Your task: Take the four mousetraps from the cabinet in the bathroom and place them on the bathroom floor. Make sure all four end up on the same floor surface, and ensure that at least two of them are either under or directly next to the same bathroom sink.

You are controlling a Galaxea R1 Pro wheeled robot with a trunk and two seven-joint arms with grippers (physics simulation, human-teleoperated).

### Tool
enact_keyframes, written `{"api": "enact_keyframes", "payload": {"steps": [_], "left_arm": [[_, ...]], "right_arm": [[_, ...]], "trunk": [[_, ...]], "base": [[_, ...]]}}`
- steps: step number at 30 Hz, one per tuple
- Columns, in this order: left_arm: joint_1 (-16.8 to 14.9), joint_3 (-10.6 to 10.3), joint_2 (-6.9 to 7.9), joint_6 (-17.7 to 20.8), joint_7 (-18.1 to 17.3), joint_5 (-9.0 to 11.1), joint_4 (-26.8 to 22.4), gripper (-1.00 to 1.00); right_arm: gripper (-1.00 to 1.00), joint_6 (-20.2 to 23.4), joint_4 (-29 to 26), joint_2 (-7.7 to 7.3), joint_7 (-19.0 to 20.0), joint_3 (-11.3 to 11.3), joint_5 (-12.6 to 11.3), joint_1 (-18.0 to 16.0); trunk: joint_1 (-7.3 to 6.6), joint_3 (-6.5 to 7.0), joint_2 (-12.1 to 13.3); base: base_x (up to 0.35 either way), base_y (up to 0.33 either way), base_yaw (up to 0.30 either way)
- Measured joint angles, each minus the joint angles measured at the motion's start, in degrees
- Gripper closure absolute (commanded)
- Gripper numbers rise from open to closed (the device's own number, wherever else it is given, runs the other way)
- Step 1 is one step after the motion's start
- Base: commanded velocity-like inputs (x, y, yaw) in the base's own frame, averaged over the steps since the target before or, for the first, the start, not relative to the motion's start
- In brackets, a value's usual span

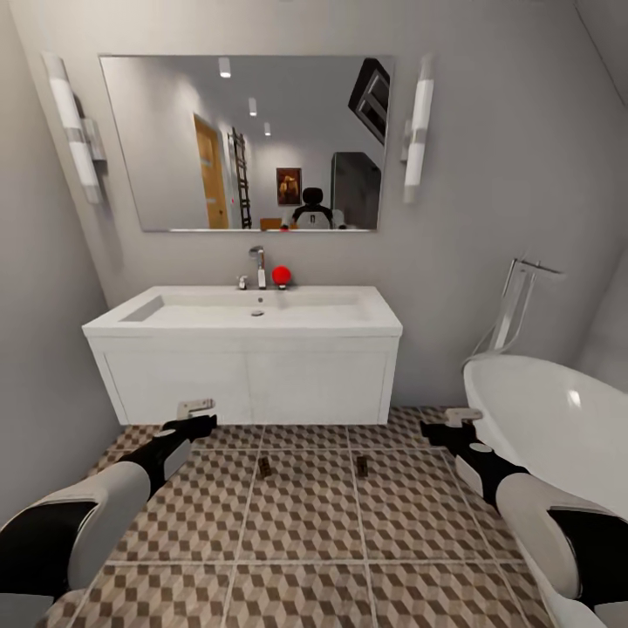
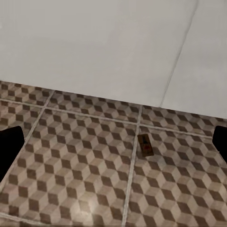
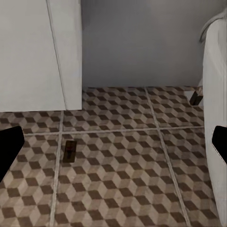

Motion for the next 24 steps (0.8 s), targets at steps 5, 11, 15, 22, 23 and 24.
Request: {"api": "enact_keyframes", "payload": {"steps": [5, 11, 15, 22, 23, 24], "left_arm": [[0.00, 0.00, 0.60, -0.10, 0.00, 0.14, 1.45, -1.00], [0.00, 0.00, 1.03, -0.12, 0.03, 0.22, 2.44, -1.00], [0.00, 0.00, 1.36, 0.07, 0.05, 0.48, 3.01, -1.00], [0.00, -0.01, 1.54, 0.24, 0.06, 1.19, 4.16, -1.00], [0.00, -0.01, 1.55, 0.26, 0.06, 1.28, 4.29, -1.00], [0.02, -0.01, 1.56, 0.27, 0.06, 1.36, 4.39, -1.00]], "right_arm": [[-1.00, 0.00, 0.27, -0.30, -0.37, 0.00, -0.02, 0.00], [-1.00, -0.04, 1.61, -0.39, -0.57, -0.02, -0.03, 0.00], [-1.00, -0.07, 2.25, -0.42, -0.64, -0.06, -0.03, 0.00], [-1.00, -0.04, 2.72, -0.45, -0.76, -0.08, -0.08, 0.00], [-1.00, -0.03, 2.77, -0.46, -0.83, -0.08, -0.10, 0.00], [-1.00, -0.02, 2.86, -0.46, -0.94, -0.08, -0.10, 0.00]], "trunk": [[-1.10, 0.90, 2.01], [-2.42, 1.97, 4.41], [-3.30, 2.69, 6.02], [-4.83, 3.95, 8.83], [-5.05, 4.13, 9.23], [-5.27, 4.31, 9.63]], "base": [[0.000, 0.000, 0.000], [0.000, 0.000, 0.000], [0.000, 0.000, 0.000], [0.000, 0.000, 0.000], [0.000, 0.000, 0.000], [0.000, 0.000, 0.000]]}}
